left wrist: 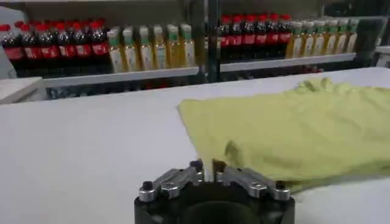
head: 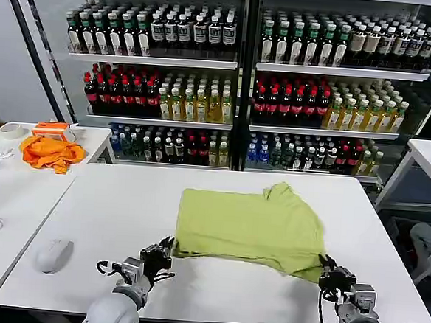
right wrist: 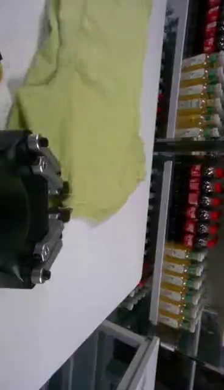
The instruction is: Fold and organize the clothes.
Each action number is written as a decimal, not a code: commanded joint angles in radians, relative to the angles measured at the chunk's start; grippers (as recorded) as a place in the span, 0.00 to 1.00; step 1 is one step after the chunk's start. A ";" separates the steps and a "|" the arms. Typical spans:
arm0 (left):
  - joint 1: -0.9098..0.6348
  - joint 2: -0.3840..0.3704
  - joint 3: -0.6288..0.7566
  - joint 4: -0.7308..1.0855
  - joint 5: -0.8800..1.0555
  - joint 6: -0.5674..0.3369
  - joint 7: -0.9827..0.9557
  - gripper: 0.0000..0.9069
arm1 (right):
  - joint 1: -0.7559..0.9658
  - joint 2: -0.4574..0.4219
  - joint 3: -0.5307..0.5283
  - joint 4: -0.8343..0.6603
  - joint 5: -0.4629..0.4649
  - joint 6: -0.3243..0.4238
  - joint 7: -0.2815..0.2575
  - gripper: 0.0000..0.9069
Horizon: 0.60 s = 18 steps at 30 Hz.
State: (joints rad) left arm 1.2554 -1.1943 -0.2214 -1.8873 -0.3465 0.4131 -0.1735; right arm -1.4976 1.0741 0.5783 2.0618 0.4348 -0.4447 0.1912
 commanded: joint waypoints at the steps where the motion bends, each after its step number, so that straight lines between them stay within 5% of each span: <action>1: 0.067 -0.022 -0.012 -0.046 0.003 0.000 -0.006 1.00 | -0.042 -0.001 0.036 0.037 -0.006 0.013 -0.002 1.00; 18: 0.045 -0.076 0.003 -0.041 -0.052 -0.023 -0.023 1.00 | -0.083 0.028 0.079 0.011 0.072 -0.007 0.023 1.00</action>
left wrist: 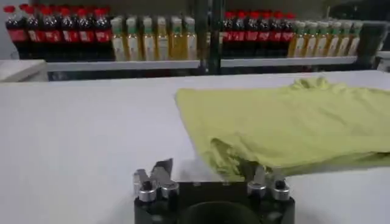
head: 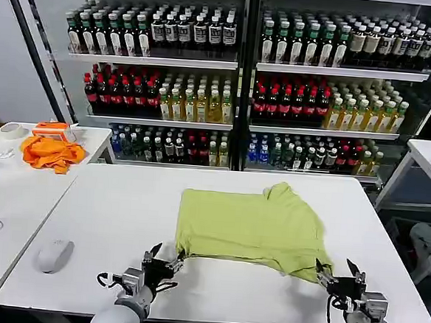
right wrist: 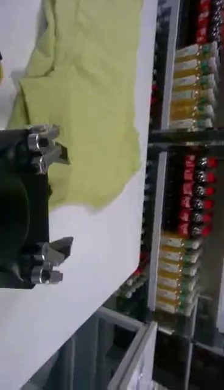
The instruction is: Fold and organize the clothes.
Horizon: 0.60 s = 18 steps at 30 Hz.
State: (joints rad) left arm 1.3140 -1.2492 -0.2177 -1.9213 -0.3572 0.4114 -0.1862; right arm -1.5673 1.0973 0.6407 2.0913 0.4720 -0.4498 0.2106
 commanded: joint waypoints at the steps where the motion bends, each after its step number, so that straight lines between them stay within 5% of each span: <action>1: -0.016 -0.021 -0.004 -0.006 -0.057 -0.032 -0.017 1.00 | -0.006 0.006 0.013 -0.027 0.038 -0.003 0.003 1.00; 18: 0.046 -0.025 -0.035 -0.114 -0.274 -0.103 -0.007 1.00 | 0.032 0.025 -0.016 -0.064 0.060 -0.015 0.000 1.00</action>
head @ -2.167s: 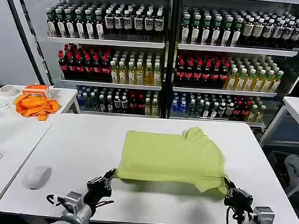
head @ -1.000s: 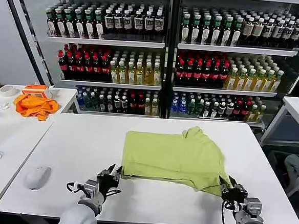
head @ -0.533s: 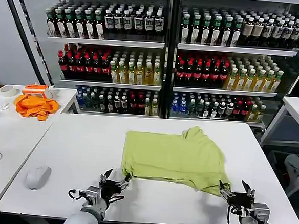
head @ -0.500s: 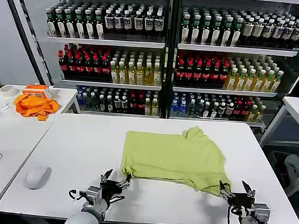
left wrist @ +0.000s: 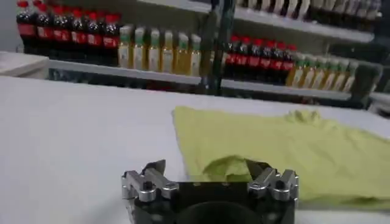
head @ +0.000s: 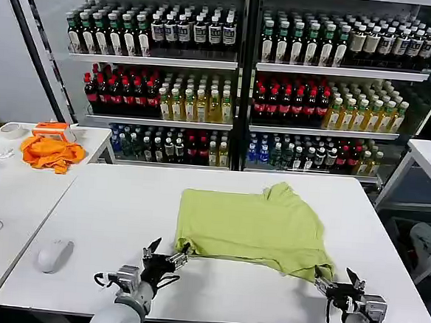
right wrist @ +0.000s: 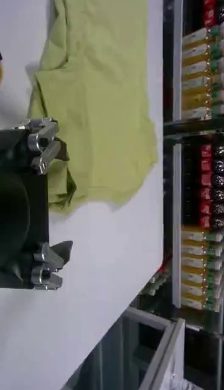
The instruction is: Fold and organize the clothes.
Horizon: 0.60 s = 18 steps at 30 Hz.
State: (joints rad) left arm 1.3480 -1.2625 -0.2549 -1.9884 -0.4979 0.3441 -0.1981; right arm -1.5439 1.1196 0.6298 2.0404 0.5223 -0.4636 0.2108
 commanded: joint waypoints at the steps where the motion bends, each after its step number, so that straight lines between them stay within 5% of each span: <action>1: -0.001 -0.015 0.016 -0.026 -0.125 -0.032 0.005 1.00 | 0.013 0.004 -0.009 -0.017 0.010 -0.001 -0.001 1.00; 12: -0.101 -0.027 0.104 0.170 0.169 0.110 -0.075 1.00 | 0.044 0.013 -0.040 -0.051 0.028 -0.005 -0.001 1.00; 13: -0.100 -0.026 0.104 0.170 0.168 0.112 -0.074 1.00 | 0.042 0.014 -0.039 -0.048 0.034 -0.005 0.000 0.68; 14: -0.098 -0.024 0.105 0.168 0.169 0.112 -0.072 0.89 | 0.040 0.014 -0.039 -0.047 0.038 -0.004 0.001 0.59; 15: -0.095 -0.022 0.105 0.165 0.169 0.113 -0.069 0.64 | 0.038 0.014 -0.038 -0.047 0.040 -0.002 0.001 0.46; 16: -0.092 -0.021 0.105 0.164 0.169 0.114 -0.066 0.13 | 0.037 0.014 -0.038 -0.047 0.040 -0.001 0.001 0.18; 18: -0.085 -0.016 0.105 0.160 0.168 0.125 -0.054 0.02 | 0.033 0.013 -0.038 -0.046 0.041 0.003 0.002 0.00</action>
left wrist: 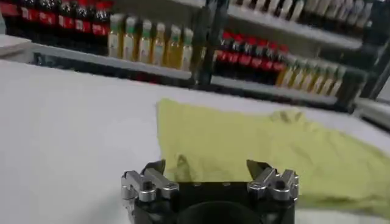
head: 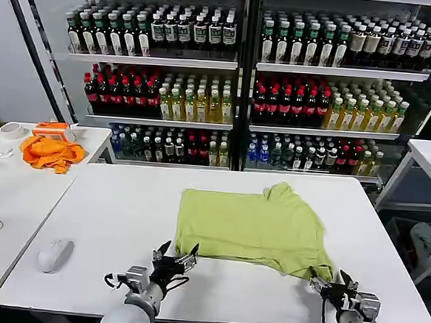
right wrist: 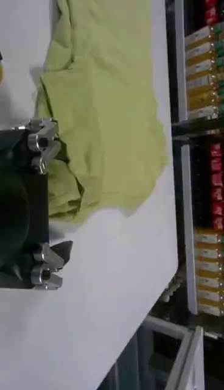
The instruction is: Fold and organize the clothes.
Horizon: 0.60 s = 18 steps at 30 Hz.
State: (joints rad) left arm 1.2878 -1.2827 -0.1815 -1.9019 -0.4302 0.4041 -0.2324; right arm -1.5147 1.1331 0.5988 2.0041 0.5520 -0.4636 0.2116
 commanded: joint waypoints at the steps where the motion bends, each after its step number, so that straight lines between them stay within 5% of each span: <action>1: -0.020 0.007 0.031 0.072 0.099 0.070 -0.014 0.02 | 0.003 -0.002 -0.007 -0.008 0.011 0.004 0.001 0.00; 18: 0.051 0.012 0.016 -0.025 0.041 0.028 -0.007 0.02 | -0.047 -0.013 0.002 0.064 0.013 0.009 0.000 0.00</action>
State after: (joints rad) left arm 1.2982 -1.2748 -0.1693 -1.8680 -0.3770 0.4339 -0.2369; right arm -1.5434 1.1202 0.6015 2.0365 0.5633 -0.4553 0.2120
